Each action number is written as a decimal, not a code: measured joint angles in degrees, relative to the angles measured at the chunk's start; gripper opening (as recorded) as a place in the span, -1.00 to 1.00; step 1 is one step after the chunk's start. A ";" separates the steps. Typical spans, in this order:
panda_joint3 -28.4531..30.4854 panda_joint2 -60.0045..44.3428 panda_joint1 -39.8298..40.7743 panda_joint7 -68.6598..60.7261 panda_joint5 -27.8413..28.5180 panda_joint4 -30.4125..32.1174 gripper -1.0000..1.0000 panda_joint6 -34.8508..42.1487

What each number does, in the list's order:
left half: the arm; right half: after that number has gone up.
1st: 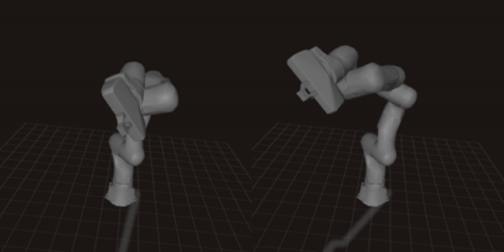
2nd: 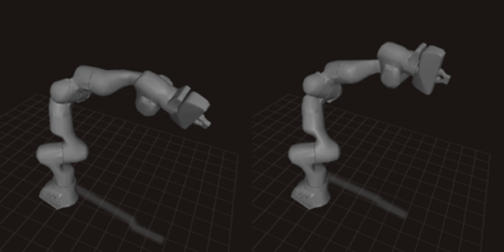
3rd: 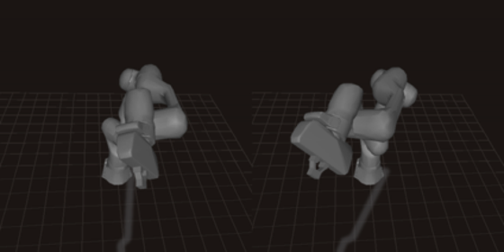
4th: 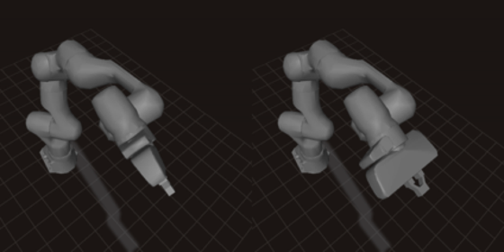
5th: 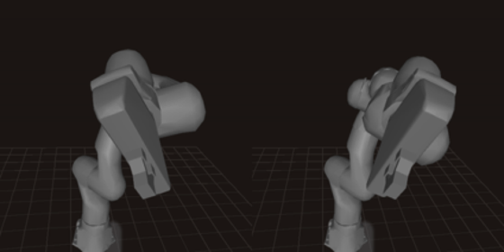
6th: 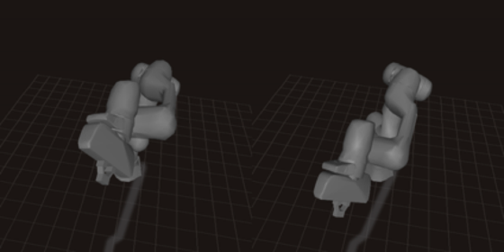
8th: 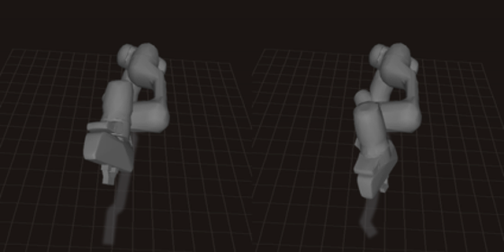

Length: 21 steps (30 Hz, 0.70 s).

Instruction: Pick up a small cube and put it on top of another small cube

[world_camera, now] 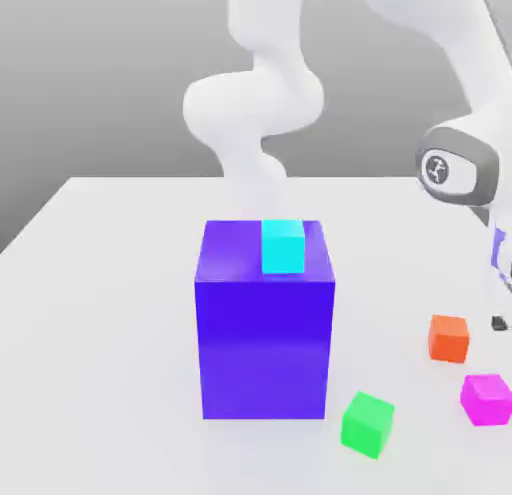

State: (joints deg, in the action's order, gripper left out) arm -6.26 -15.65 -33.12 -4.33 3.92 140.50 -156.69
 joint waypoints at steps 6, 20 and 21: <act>2.07 -9.61 -2.08 1.15 2.58 -1.69 -1.00 -7.25; 3.42 5.91 4.00 -5.25 -1.42 3.84 -1.00 2.61; 4.80 7.97 5.49 -6.96 -2.06 5.12 -1.00 3.37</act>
State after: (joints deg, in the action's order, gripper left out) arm -1.46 -7.68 -27.63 -11.29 1.85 145.62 -153.32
